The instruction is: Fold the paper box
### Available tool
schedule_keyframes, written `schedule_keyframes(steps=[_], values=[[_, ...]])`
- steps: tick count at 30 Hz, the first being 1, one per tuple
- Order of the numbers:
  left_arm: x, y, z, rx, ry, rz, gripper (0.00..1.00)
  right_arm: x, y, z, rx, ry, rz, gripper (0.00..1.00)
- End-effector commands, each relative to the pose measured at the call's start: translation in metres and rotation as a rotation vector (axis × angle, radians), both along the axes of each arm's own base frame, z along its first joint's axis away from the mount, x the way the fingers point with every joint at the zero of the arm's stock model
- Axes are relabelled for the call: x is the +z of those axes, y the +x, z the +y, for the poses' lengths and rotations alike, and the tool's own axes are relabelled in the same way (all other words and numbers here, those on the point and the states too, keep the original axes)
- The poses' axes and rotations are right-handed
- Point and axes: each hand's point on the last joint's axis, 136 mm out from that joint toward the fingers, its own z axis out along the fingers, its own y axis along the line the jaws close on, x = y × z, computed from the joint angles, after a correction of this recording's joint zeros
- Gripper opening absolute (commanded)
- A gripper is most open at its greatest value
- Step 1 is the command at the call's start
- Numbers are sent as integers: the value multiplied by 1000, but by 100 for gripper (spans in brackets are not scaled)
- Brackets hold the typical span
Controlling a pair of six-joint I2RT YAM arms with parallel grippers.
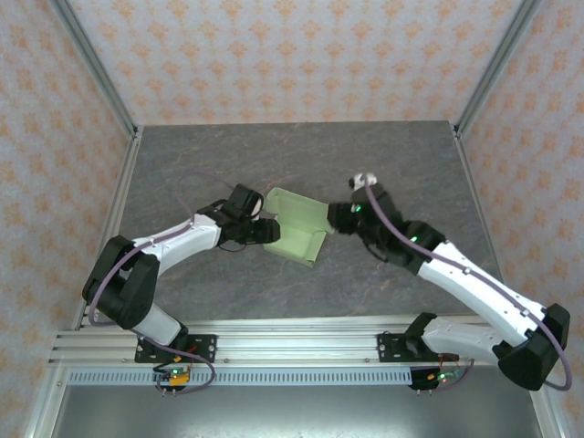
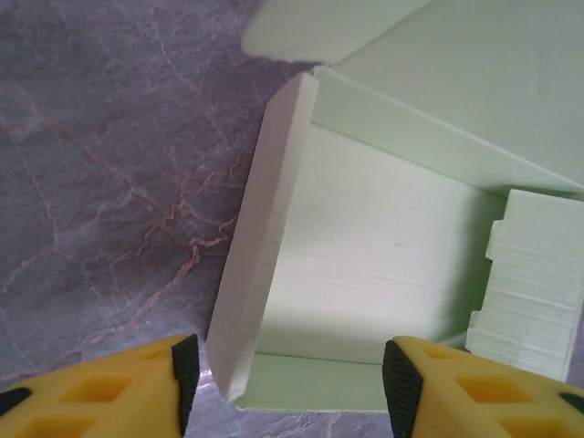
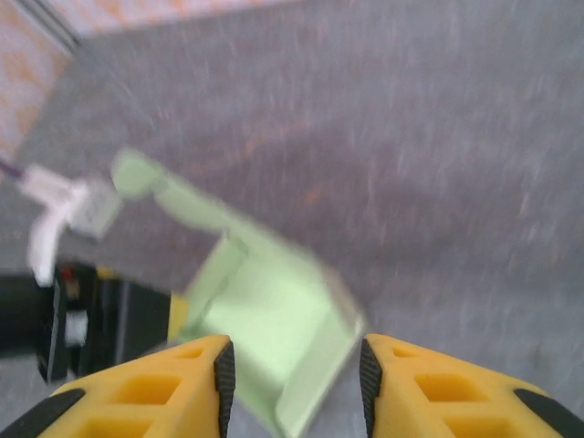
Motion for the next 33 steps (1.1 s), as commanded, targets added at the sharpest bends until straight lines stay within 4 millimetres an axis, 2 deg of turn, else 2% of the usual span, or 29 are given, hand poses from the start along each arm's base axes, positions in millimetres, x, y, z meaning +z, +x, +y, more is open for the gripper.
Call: schedule_keyframes(steps=[1,5,10,13,15,21,23,28,33], values=[[-11,1,20,16,184,-1,56,-42,-19,-19,-193,11,104,44],[-10,10,30,36,303,-28,51,-62,-26,-12,-132,-54,97,45],[-13,20,30,73,346,-24,40,-78,-28,12,-55,-57,161,45],[-23,18,17,84,285,18,27,-87,-23,15,-68,-94,184,47],[-29,15,5,106,223,53,22,-94,-19,16,-82,-116,223,48],[-31,10,-8,108,210,110,20,-112,-11,28,-77,-188,311,52],[-33,9,-12,101,194,129,20,-115,-4,29,-87,-183,315,51],[-40,7,-12,99,213,157,17,-112,27,21,-145,-110,279,45],[-44,8,-13,89,230,182,9,-127,56,20,-158,-105,316,44]])
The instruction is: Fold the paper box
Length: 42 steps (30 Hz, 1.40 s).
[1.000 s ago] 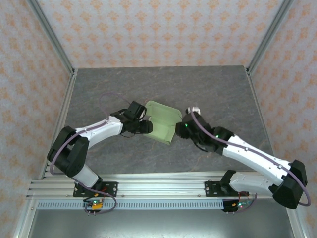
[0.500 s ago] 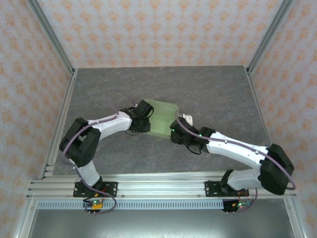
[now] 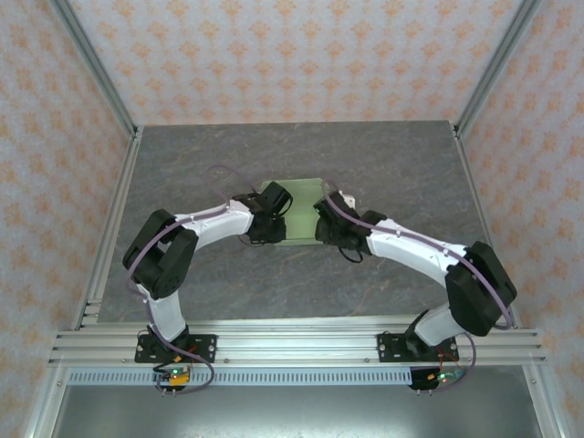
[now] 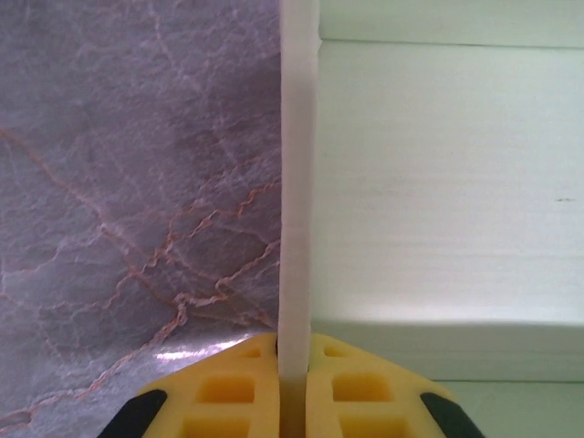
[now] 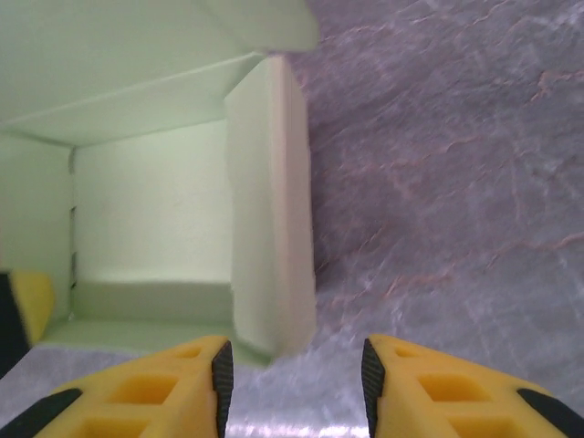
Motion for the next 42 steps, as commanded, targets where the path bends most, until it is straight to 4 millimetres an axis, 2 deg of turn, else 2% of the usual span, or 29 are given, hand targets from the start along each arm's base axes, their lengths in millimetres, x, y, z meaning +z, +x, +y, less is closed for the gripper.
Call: schedule_keyframes(steps=[1,4,11,20,32,38,42], values=[[-8,-10,4,-5,30,60,9,-4,20,12,25,-6,2,44],[-3,-8,4,-7,36,51,9,-5,35,18,18,-30,1,44],[-2,-7,8,-4,68,58,9,-12,62,15,-3,-166,6,42],[-4,-7,7,-9,71,67,9,-40,65,6,-3,-308,42,38],[-4,-7,9,4,79,70,9,-45,75,6,29,-599,-13,27],[-4,-7,11,11,88,70,9,-70,66,1,17,-661,21,28],[-3,-7,12,14,94,70,9,-70,56,9,35,-597,63,31]])
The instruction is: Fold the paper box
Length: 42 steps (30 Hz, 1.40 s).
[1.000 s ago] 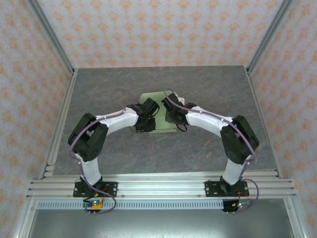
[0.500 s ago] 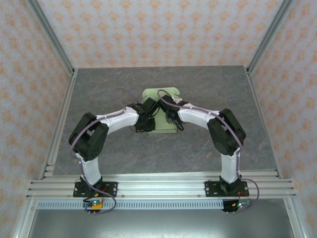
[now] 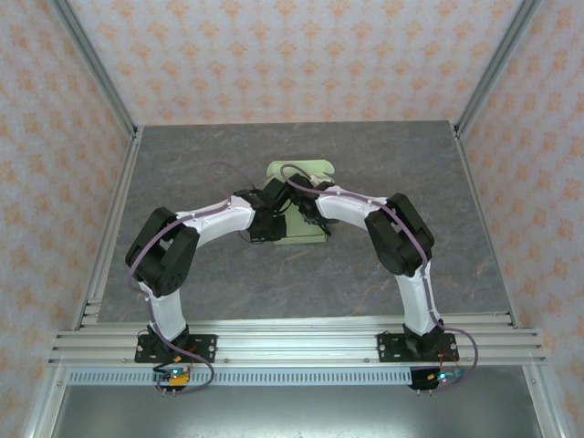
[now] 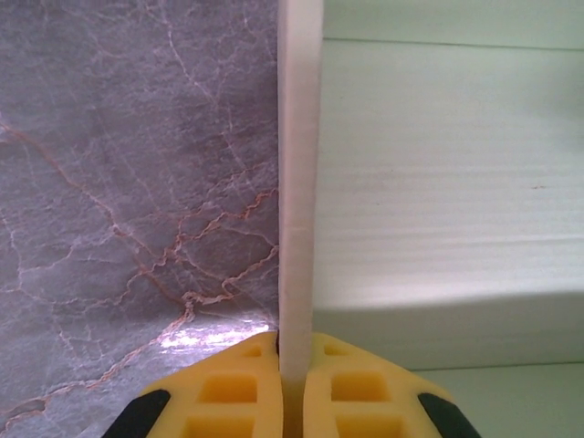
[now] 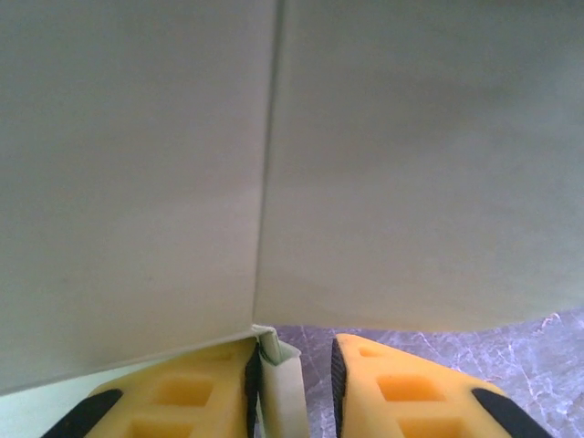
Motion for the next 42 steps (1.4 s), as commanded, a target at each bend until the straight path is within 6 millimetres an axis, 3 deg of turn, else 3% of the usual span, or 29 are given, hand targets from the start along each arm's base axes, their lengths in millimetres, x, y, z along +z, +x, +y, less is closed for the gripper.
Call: schedule_keyframes(steps=[1,7,16,24,30,31,35,42], values=[[-5,-8,9,1,76,40,9,-5,-36,9,59,-110,51,32],[-5,-7,11,12,88,44,8,9,-58,15,85,-97,152,33],[-7,-6,13,24,100,50,5,-8,-70,9,66,-143,203,32],[-3,-2,13,30,106,39,5,1,-82,34,80,-12,247,36],[-2,1,11,36,102,38,5,5,-88,41,79,46,256,34],[-1,2,9,36,100,36,5,6,-89,42,80,56,256,32],[0,4,7,39,89,31,5,9,-86,43,84,73,229,3],[1,6,7,45,86,22,5,13,-76,39,114,25,180,0]])
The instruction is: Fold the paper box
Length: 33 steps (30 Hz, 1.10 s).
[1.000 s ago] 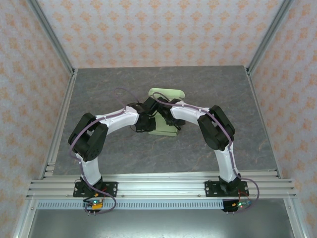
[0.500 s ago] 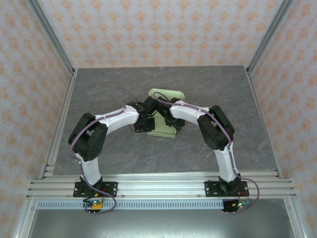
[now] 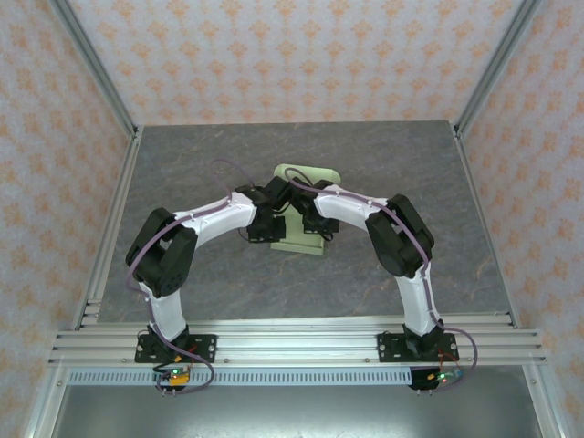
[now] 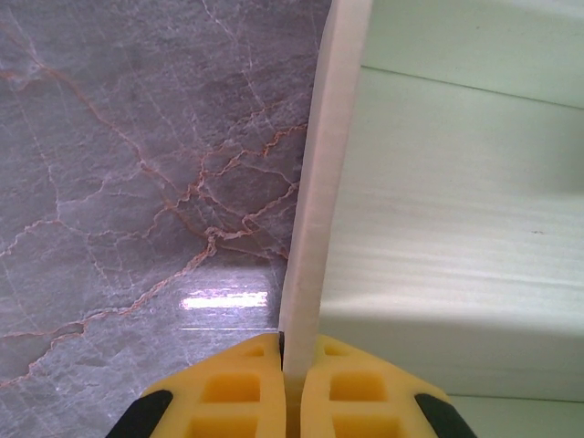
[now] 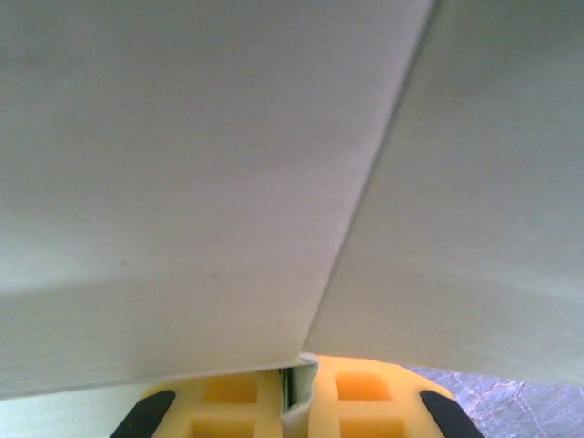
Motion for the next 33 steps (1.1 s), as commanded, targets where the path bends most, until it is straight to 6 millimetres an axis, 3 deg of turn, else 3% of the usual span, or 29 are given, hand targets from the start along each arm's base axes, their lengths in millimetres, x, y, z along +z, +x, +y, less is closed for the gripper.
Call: schedule_keyframes(steps=[1,3,8,13,18,23,27,33], values=[[-8,20,2,49,45,-52,5,21,-28,33,175,-27,-35,0],[-7,20,3,54,48,-59,5,24,-30,36,183,1,-40,0],[-7,21,10,83,64,-68,5,37,-48,44,198,113,6,27],[-6,21,15,119,64,-78,5,39,-73,36,198,141,61,31],[-4,24,17,150,51,-88,4,39,-81,38,176,182,86,37],[-4,27,8,155,13,-80,2,66,-65,44,162,204,0,41],[-4,30,2,166,-16,-74,1,86,-49,37,115,184,-117,42],[-5,30,-1,172,-30,-66,1,86,-28,27,119,79,-190,45]])
